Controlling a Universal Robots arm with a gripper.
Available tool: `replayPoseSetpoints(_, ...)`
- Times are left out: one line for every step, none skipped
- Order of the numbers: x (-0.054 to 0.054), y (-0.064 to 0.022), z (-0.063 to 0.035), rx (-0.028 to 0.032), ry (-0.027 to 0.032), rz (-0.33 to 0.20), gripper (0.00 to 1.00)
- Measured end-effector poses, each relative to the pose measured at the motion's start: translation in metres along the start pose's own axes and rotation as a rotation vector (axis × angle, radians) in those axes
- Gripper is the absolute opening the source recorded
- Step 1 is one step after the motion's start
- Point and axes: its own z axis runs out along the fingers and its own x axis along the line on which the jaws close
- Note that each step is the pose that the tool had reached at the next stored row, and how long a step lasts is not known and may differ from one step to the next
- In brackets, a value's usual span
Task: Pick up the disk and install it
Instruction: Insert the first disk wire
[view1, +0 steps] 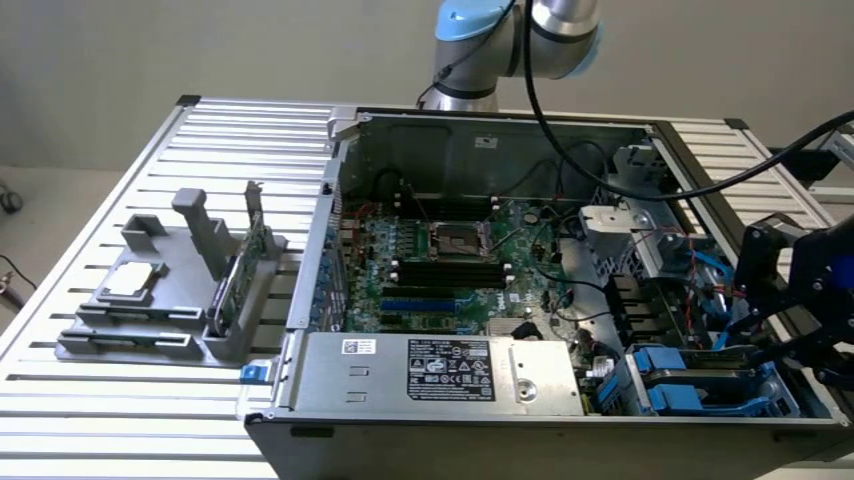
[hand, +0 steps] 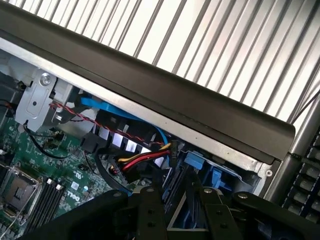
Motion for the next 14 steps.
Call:
replayPoseSetpoints(-0.0002,-0.0002,0.0012,-0.0008,0.0018,0.0,0.33)
replayPoseSetpoints(-0.0005,-0.0003,0.0023,-0.0019,0.0042,0.0,0.33)
replayPoseSetpoints(-0.0006,-0.0004,0.0032,-0.0038,0.0083,0.001,0.33)
replayPoseSetpoints(-0.0008,-0.0005,0.004,-0.0061,0.0135,0.001,0.33)
replayPoseSetpoints(-0.0009,-0.0006,0.0048,-0.0083,0.0183,0.001,0.33)
replayPoseSetpoints(-0.0011,-0.0005,0.0052,-0.0101,0.0221,0.001,0.33)
replayPoseSetpoints(-0.0013,-0.0002,0.0056,-0.0118,0.0258,0.002,0.33)
replayPoseSetpoints(-0.0016,0.0003,0.0059,-0.0132,0.029,0.002,0.33)
replayPoseSetpoints(-0.0018,0.0007,0.0061,-0.0146,0.032,0.002,0.33)
replayPoseSetpoints(-0.0021,0.0011,0.0065,-0.0156,0.0343,0.002,0.33)
replayPoseSetpoints(-0.0022,0.0012,0.0069,-0.0164,0.036,0.002,0.33)
replayPoseSetpoints(-0.0023,0.0011,0.0073,-0.017,0.0372,0.002,0.33)
replayPoseSetpoints(-0.0024,0.0011,0.0077,-0.0175,0.0381,0.002,0.33)
replayPoseSetpoints(-0.0026,0.0013,0.0082,-0.0181,0.0394,0.002,0.33)
